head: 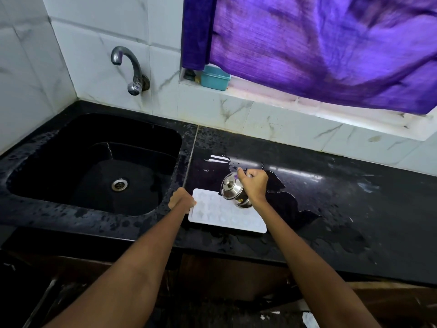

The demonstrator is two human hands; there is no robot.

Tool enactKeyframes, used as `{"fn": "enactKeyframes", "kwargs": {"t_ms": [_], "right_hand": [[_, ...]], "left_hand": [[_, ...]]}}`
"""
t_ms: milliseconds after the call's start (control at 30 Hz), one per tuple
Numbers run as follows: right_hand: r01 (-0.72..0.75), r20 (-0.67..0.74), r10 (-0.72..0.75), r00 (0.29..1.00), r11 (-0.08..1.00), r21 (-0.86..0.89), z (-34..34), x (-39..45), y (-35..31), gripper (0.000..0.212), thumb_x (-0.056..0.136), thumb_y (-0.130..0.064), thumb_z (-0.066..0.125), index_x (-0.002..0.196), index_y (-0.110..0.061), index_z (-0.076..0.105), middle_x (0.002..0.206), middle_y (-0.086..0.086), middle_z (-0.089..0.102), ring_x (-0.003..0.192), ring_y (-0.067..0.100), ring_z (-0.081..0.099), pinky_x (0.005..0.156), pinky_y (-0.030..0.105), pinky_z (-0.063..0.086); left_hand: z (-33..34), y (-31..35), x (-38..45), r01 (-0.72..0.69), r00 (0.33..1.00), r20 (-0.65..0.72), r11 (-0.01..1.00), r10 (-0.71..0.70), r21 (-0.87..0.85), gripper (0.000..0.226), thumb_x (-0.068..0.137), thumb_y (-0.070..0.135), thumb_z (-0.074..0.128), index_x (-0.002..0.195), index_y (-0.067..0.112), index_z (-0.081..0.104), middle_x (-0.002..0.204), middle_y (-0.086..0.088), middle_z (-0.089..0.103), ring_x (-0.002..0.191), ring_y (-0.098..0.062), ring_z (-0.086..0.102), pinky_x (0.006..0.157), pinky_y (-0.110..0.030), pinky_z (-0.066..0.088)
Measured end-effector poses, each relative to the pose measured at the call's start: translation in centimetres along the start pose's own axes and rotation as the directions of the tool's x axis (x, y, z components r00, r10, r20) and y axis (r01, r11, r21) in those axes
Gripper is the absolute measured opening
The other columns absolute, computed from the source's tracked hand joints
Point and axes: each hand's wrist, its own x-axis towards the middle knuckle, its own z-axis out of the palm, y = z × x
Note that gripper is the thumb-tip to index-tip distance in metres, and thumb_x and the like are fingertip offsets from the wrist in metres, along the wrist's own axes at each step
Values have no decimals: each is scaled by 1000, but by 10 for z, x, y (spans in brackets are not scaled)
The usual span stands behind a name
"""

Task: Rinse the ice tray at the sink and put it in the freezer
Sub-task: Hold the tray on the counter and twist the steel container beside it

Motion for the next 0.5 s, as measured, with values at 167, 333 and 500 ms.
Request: {"fn": "enactKeyframes", "kwargs": {"t_ms": [167,333,500], "right_hand": [[122,52,-119,992,991,-61,16,-10,-13,68,79,-6,68,42,-24,13,39,-6,14,41,11,16,45,24,17],[189,108,-178,978,976,-106,29,-16,-17,69,81,-8,66,42,-24,11,38,-7,13,45,18,22,59,24,25],[181,113,-168,979,976,-118,35,-17,-16,69,81,-11,66,41,-24,12,38,-7,14,44,20,22,57,29,30]], "left_hand": [[0,-3,2,12,1000,25,999,-11,-52,52,84,20,71,128,0,52,128,-17,61,114,-32,63,96,-42,52],[0,-4,4,22,999,47,996,-18,-89,50,84,18,71,127,-1,52,126,-18,62,111,-33,64,93,-42,54],[0,-3,5,30,999,45,995,-26,-93,49,83,17,72,125,-1,54,127,-18,61,111,-33,64,91,-42,56]]}}
